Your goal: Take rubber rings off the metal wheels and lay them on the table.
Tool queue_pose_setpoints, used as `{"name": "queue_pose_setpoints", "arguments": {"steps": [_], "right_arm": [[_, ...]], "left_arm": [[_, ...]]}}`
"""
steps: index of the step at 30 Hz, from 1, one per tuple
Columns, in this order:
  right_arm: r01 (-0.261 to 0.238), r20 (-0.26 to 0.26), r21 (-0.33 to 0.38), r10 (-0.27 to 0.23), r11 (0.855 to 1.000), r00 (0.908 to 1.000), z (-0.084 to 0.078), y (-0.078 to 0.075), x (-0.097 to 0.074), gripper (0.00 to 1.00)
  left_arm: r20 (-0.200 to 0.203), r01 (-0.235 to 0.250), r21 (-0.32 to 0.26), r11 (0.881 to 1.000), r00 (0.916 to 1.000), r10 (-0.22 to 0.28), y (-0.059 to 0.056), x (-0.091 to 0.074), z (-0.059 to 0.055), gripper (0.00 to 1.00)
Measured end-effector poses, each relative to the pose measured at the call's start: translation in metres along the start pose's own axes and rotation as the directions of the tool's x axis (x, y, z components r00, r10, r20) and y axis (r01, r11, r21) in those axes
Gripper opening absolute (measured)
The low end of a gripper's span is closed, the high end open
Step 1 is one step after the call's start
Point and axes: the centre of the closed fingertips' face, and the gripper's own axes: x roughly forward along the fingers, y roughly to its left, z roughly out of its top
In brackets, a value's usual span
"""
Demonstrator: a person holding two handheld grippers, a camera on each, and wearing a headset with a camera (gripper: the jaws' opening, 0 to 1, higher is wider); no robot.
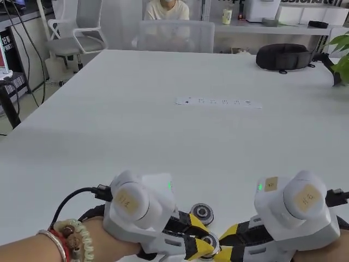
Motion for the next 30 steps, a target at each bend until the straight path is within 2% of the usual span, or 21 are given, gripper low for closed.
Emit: {"name": "queue_pose_setpoints", "arguments": {"steps": [25, 27, 28, 30], "right_arm": [[-0.043, 0.009, 0.087, 0.043, 0.995, 0.9990, -0.0030, 0.0016, -0.0021, 0.08], [-0.035, -0.006, 0.056, 0.036, 0.998, 0.9993, -0.0060, 0.0026, -0.0004, 0.13], [-0.053, 0.009, 0.051, 0.053, 0.997, 0.9986, -0.0039, 0.0054, 0.0006, 0.16], [-0.040, 0.015, 0.066, 0.039, 0.997, 0.9991, -0.0031, 0.0041, 0.0008, 0.20]], "left_arm": [[-0.001, 0.000, -0.002, 1.000, 1.0000, 0.000, 0.0002, 0.0003, -0.0001, 0.08], [-0.001, 0.000, -0.002, 1.000, 1.0000, 0.000, 0.0002, 0.0004, 0.0000, 0.08], [0.000, 0.000, -0.002, 1.000, 1.0000, 0.000, 0.0001, 0.0004, 0.0000, 0.08], [-0.001, 0.000, -0.002, 1.000, 1.0000, 0.000, 0.0001, 0.0004, 0.0000, 0.08]]}}
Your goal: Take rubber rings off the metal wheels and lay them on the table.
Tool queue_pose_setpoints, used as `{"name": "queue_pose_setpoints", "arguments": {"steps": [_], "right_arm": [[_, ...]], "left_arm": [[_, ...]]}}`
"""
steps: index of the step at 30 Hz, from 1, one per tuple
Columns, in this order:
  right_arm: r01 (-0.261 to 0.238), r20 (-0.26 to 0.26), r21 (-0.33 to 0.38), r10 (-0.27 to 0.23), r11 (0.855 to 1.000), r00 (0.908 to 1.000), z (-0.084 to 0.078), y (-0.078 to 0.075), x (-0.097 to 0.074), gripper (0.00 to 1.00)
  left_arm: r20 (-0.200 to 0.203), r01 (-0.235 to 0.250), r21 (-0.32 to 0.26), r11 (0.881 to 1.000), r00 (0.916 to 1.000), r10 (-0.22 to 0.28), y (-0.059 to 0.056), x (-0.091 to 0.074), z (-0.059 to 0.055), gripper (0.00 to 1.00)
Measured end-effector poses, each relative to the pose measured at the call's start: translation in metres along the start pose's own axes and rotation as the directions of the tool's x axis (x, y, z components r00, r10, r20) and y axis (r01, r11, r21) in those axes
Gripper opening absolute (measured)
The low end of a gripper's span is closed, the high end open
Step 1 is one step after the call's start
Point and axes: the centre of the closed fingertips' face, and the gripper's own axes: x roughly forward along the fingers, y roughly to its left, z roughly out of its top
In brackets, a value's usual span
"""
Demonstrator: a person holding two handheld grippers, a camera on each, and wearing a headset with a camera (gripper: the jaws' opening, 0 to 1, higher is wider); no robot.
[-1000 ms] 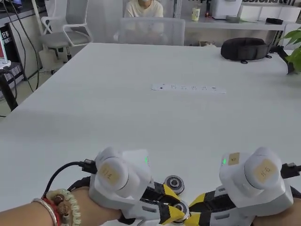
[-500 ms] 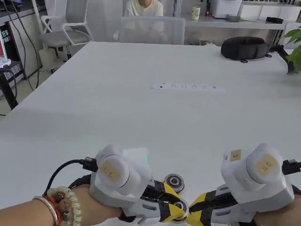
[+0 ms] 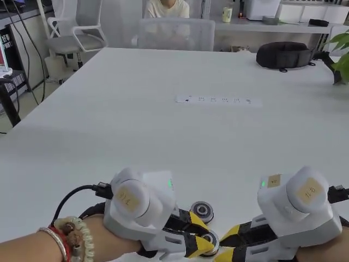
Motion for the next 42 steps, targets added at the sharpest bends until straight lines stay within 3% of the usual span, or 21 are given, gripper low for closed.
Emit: {"name": "queue_pose_setpoints", "arguments": {"steps": [4, 15, 19, 22, 34, 42], "right_arm": [[0.018, 0.031, -0.006, -0.018, 1.000, 0.9994, 0.0059, -0.0028, 0.0018, 0.21], [0.028, 0.019, -0.050, -0.027, 0.998, 0.9995, 0.0054, -0.0049, 0.0012, 0.17], [0.029, 0.009, -0.073, -0.028, 0.997, 0.9996, 0.0038, -0.0059, -0.0005, 0.12], [0.043, -0.003, -0.104, -0.044, 0.994, 0.9990, 0.0021, -0.0096, -0.0016, 0.02], [0.032, 0.004, -0.013, -0.032, 0.999, 0.9995, 0.0010, -0.0111, -0.0017, 0.00], [0.040, -0.005, -0.074, -0.040, 0.996, 0.9992, 0.0001, -0.0101, -0.0015, 0.01]], "left_arm": [[0.000, -0.001, 0.000, 1.000, 1.0000, 0.001, 0.0000, 0.0001, 0.0000, 0.08], [0.005, 0.000, -0.003, 1.000, 1.0000, 0.000, 0.0003, -0.0001, 0.0000, 0.08], [0.018, 0.008, -0.005, 1.000, 0.9998, -0.008, 0.0003, -0.0006, -0.0001, 0.08], [0.022, 0.009, -0.007, 1.000, 0.9997, -0.009, 0.0006, -0.0004, -0.0002, 0.08], [0.020, 0.006, -0.006, 1.000, 0.9998, -0.006, 0.0003, -0.0003, -0.0004, 0.08], [0.026, 0.006, -0.010, 1.000, 0.9996, -0.006, 0.0003, -0.0004, -0.0002, 0.08]]}}
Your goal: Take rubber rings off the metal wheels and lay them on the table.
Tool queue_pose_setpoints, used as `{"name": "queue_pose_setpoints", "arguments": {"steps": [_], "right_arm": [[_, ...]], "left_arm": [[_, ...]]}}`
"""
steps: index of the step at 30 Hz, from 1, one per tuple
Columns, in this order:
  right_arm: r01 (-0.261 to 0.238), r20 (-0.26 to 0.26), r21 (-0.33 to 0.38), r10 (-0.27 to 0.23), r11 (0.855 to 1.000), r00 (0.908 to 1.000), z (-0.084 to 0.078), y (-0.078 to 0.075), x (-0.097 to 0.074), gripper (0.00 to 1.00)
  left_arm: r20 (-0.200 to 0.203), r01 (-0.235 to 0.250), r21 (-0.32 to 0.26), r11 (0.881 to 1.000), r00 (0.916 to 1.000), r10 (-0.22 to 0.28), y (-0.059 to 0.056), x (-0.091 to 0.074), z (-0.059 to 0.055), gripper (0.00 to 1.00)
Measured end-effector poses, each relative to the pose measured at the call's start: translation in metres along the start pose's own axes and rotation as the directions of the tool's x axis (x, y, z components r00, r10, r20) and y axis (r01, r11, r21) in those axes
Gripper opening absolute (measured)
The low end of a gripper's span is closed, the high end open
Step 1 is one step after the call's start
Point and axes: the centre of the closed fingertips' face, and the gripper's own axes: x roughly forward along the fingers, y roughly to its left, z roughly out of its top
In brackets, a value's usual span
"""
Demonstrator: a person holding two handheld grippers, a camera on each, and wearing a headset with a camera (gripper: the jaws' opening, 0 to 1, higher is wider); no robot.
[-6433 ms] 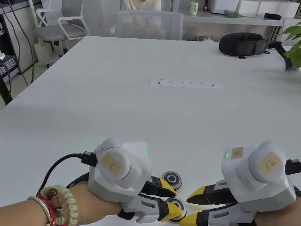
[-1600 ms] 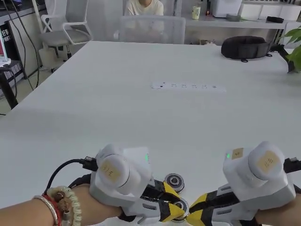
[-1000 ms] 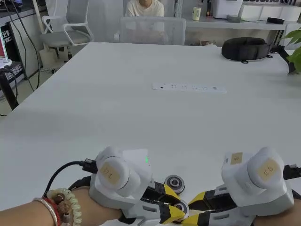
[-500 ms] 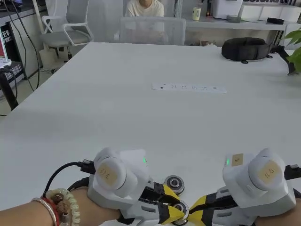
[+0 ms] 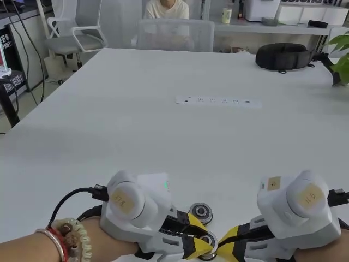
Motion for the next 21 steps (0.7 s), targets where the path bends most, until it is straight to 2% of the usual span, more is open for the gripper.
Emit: {"name": "queue_pose_setpoints", "arguments": {"steps": [3, 7, 12, 13, 17, 19, 21], "right_arm": [[0.006, -0.012, -0.008, -0.006, 1.000, 0.9999, 0.000, 0.000, 0.001, 0.01], [0.003, -0.020, 0.090, -0.001, 0.996, 0.9998, -0.001, -0.001, 0.000, 0.00], [0.002, -0.006, 0.110, -0.001, 0.994, 1.0000, -0.001, -0.002, 0.000, 0.00], [0.003, -0.006, 0.147, -0.002, 0.989, 1.0000, -0.001, -0.003, 0.000, 0.00], [0.006, -0.001, 0.194, -0.006, 0.981, 1.0000, -0.002, -0.006, -0.001, 0.00], [0.005, 0.007, 0.253, -0.007, 0.967, 0.9999, -0.002, -0.007, -0.002, 0.00], [0.007, 0.019, 0.320, -0.014, 0.948, 0.9997, -0.001, -0.010, -0.004, 0.00]], "left_arm": [[0.001, 0.000, 0.000, 1.000, 1.0000, 0.000, 0.000, 0.000, 0.000, 0.08], [0.002, -0.002, -0.002, 1.000, 1.0000, 0.002, 0.000, 0.000, 0.000, 0.08], [0.003, -0.001, -0.002, 1.000, 1.0000, 0.001, 0.000, 0.000, 0.000, 0.08], [0.003, -0.001, -0.001, 1.000, 1.0000, 0.001, 0.000, 0.000, 0.000, 0.08], [0.002, -0.003, -0.002, 1.000, 1.0000, 0.003, 0.000, 0.000, 0.000, 0.08], [0.001, -0.005, -0.002, 1.000, 1.0000, 0.005, 0.001, 0.000, 0.000, 0.08], [0.001, -0.006, -0.003, 1.000, 1.0000, 0.006, 0.001, 0.000, 0.000, 0.08]]}}
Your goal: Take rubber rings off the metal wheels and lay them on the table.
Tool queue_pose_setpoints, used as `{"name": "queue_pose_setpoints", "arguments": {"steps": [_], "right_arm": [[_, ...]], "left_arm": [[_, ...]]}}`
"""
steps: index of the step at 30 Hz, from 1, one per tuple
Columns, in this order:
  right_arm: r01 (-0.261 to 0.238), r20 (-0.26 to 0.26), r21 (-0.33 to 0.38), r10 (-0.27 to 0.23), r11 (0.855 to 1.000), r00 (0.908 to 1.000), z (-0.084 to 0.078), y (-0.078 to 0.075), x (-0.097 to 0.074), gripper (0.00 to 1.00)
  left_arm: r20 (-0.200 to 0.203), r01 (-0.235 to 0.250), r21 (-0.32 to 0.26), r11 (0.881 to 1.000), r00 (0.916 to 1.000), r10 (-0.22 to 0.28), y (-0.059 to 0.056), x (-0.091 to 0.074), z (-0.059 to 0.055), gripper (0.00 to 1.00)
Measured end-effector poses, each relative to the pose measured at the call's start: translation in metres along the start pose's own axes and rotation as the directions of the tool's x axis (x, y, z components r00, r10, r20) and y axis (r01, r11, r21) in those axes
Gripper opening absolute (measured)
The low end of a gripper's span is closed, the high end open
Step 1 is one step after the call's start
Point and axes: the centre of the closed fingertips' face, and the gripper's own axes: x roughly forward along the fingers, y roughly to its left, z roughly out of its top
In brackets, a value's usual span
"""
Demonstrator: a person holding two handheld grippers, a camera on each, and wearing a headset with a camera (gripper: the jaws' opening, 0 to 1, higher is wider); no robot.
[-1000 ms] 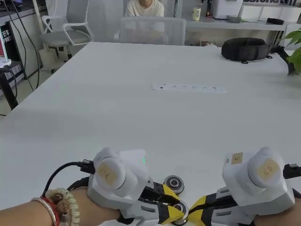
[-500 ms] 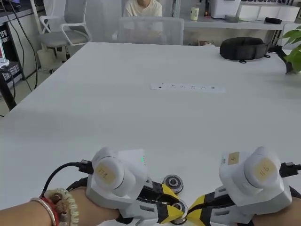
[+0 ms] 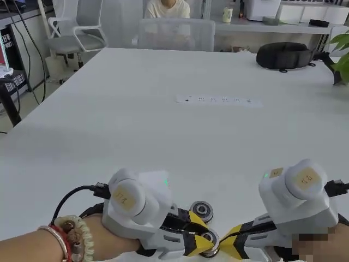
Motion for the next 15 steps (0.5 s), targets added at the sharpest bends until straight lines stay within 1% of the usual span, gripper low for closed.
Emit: {"name": "queue_pose_setpoints", "arguments": {"steps": [1, 3, 4, 6, 9, 10, 13, 15], "right_arm": [[-0.005, 0.002, 0.019, 0.005, 1.000, 1.0000, 0.0005, -0.0009, -0.0010, 0.00], [-0.007, 0.016, 0.034, 0.006, 0.999, 0.9999, 0.0024, -0.0024, -0.0020, 0.00], [-0.010, 0.021, 0.079, 0.008, 0.997, 0.9998, 0.0024, -0.0023, -0.0030, 0.00], [-0.028, 0.038, 0.143, 0.023, 0.989, 0.9990, 0.0052, -0.0018, -0.0046, 0.00], [-0.053, 0.064, 0.181, 0.042, 0.982, 0.9971, 0.0083, -0.0012, -0.0066, 0.00], [-0.050, 0.067, 0.195, 0.038, 0.980, 0.9970, 0.0085, -0.0026, -0.0082, 0.00], [-0.065, 0.078, 0.223, 0.049, 0.973, 0.9958, 0.0097, -0.0008, -0.0086, 0.00], [-0.070, 0.080, 0.231, 0.053, 0.970, 0.9954, 0.0098, 0.0002, -0.0084, 0.00]], "left_arm": [[0.000, 0.000, -0.001, 1.000, 1.0000, 0.000, 0.0001, -0.0001, -0.0001, 0.08], [0.000, 0.000, 0.000, 1.000, 1.0000, 0.000, 0.0003, 0.0000, 0.0000, 0.08], [-0.001, 0.001, -0.001, 1.000, 1.0000, -0.001, 0.0002, 0.0000, 0.0000, 0.08], [-0.002, 0.001, 0.000, 1.000, 1.0000, -0.001, 0.0000, 0.0001, 0.0002, 0.08], [-0.003, 0.002, -0.002, 1.000, 1.0000, -0.002, -0.0001, 0.0001, 0.0001, 0.08], [-0.004, 0.002, 0.000, 1.000, 1.0000, -0.002, -0.0003, 0.0001, 0.0000, 0.08], [-0.007, 0.004, 0.004, 1.000, 1.0000, -0.004, -0.0006, 0.0001, -0.0001, 0.08], [-0.008, 0.005, 0.005, 1.000, 1.0000, -0.005, -0.0006, 0.0002, -0.0001, 0.08]]}}
